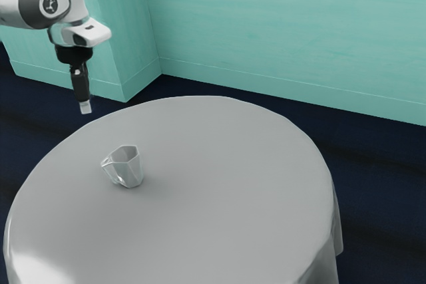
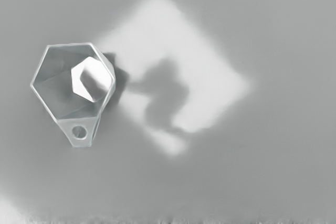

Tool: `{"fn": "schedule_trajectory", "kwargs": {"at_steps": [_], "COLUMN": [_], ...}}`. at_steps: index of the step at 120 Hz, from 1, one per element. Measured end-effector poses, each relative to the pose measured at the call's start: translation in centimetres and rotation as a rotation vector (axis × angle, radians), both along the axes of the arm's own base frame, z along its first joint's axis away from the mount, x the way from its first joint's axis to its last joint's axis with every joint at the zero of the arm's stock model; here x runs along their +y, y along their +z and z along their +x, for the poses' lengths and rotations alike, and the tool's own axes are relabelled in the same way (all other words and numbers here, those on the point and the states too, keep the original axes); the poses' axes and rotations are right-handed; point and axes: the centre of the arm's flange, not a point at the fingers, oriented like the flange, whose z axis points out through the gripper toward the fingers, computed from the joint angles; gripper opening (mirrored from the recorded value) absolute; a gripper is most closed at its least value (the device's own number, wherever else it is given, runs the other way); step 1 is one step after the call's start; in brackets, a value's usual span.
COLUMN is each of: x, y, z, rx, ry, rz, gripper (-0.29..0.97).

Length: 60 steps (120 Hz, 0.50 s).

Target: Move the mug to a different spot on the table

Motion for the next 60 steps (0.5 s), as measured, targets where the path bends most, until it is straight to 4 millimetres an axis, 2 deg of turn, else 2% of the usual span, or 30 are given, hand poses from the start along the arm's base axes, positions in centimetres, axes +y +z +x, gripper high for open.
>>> {"fn": "schedule_trajectory", "kwargs": {"at_steps": [20, 41, 60], "x": [1.8, 4.0, 7.3], "y": [-3.9, -7.6, -10.8], "z": [-2.2, -2.2, -3.3], "rx": [-0.018, -0.094, -0.148], "ry": [0.041, 0.054, 0.090], "rz": [0.004, 0.008, -0.049], "gripper": [0.68, 0.68, 0.68]}}
